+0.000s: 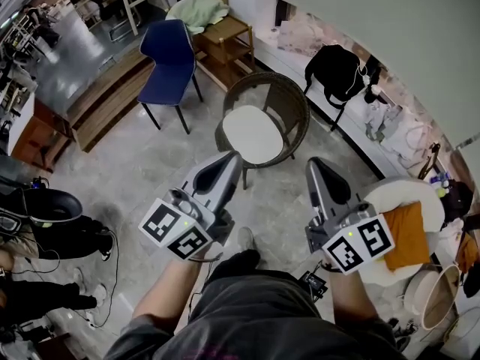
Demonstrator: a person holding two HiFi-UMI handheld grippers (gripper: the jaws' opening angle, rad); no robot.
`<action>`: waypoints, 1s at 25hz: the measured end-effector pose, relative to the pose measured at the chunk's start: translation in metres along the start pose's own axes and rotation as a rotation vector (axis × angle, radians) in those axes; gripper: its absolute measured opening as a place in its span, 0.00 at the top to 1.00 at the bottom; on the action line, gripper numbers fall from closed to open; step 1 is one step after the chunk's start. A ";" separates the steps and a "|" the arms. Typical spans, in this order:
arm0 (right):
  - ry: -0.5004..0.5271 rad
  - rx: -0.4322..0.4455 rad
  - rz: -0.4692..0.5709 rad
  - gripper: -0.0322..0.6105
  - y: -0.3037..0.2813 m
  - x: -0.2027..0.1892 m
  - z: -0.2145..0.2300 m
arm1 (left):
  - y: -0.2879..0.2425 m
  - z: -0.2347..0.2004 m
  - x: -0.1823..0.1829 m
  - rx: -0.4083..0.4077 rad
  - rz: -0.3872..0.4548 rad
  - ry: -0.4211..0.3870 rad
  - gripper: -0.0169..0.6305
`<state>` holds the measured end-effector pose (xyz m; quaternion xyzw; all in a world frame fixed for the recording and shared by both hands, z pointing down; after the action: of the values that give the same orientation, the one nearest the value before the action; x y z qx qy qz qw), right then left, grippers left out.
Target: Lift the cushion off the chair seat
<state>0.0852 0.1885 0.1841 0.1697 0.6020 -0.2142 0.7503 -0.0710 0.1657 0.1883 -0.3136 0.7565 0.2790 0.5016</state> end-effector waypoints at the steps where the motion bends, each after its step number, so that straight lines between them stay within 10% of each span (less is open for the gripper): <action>1: -0.001 -0.003 -0.002 0.93 -0.005 0.000 0.002 | -0.003 -0.005 0.001 -0.003 -0.001 0.001 0.96; 25: -0.013 -0.036 -0.038 0.93 -0.149 -0.009 0.024 | -0.043 -0.144 0.025 -0.010 -0.038 0.042 0.96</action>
<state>0.0248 0.0503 0.1985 0.1433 0.6042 -0.2185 0.7528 -0.1301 0.0263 0.2095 -0.3362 0.7592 0.2668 0.4893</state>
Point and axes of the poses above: the fingertips, and each gripper's own axes: y backward along the fingers, z to its right, x out of its top, the point moved 2 cm from there along y, backward along the fingers, and after that the axes turned 2 degrees about -z, right-handed, at the moved point
